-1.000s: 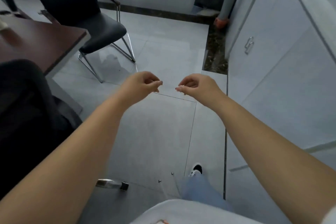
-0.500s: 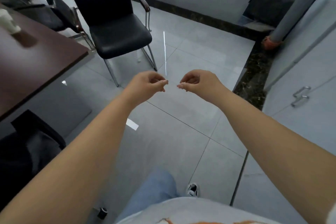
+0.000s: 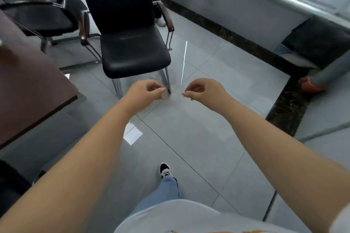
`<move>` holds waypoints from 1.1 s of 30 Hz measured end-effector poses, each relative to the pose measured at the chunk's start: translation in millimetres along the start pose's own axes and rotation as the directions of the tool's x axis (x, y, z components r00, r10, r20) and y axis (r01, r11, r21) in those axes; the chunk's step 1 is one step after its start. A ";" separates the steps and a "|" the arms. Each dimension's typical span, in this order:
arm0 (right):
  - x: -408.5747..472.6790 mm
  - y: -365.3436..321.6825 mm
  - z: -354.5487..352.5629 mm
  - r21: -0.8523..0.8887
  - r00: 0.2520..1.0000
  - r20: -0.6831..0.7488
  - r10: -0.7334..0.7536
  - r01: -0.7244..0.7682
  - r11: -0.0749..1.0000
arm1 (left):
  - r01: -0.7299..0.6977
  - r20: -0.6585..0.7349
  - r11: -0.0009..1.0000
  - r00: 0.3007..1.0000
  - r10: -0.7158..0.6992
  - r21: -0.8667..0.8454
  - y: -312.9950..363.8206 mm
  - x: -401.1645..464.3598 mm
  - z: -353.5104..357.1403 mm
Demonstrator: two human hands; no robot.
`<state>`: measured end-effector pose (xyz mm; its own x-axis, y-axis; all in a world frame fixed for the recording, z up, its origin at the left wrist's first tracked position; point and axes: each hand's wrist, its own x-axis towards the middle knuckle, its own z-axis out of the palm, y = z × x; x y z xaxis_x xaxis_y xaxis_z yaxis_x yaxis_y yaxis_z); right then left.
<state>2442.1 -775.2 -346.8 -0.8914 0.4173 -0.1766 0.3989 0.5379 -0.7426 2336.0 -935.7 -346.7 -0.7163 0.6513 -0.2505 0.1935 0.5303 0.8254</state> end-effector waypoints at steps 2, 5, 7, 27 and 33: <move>55.4 -13.7 -5.2 0.016 1.000 0.028 -0.009 0.008 1.000 | 0.024 -0.043 0.999 0.999 -0.026 -0.036 2.4 41.4 -27.8; 116.4 -30.0 -9.3 0.060 0.998 0.056 -0.014 0.011 0.998 | 0.039 -0.121 0.995 0.991 -0.050 -0.086 3.1 90.3 -59.8; 149.2 -38.9 -8.5 0.067 0.994 0.103 -0.036 0.029 0.997 | 0.062 -0.154 0.990 0.985 -0.082 -0.129 -0.2 116.1 -74.2; 479.4 -141.0 67.8 0.005 0.734 0.636 -0.236 0.302 0.953 | 0.158 -0.395 0.562 0.560 -0.728 -0.812 -58.9 283.7 -180.5; 521.9 -170.9 121.4 0.018 0.674 0.707 -0.215 0.286 0.958 | 0.141 -0.368 0.493 0.500 -0.784 -0.858 -95.3 302.9 -216.5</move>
<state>1882.6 -738.2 -390.6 -0.8386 -0.3516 -0.4160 0.1232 0.6216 -0.7736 1955.4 -906.6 -391.7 -0.7568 -0.2897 -0.5859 -0.5810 -0.1125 0.8061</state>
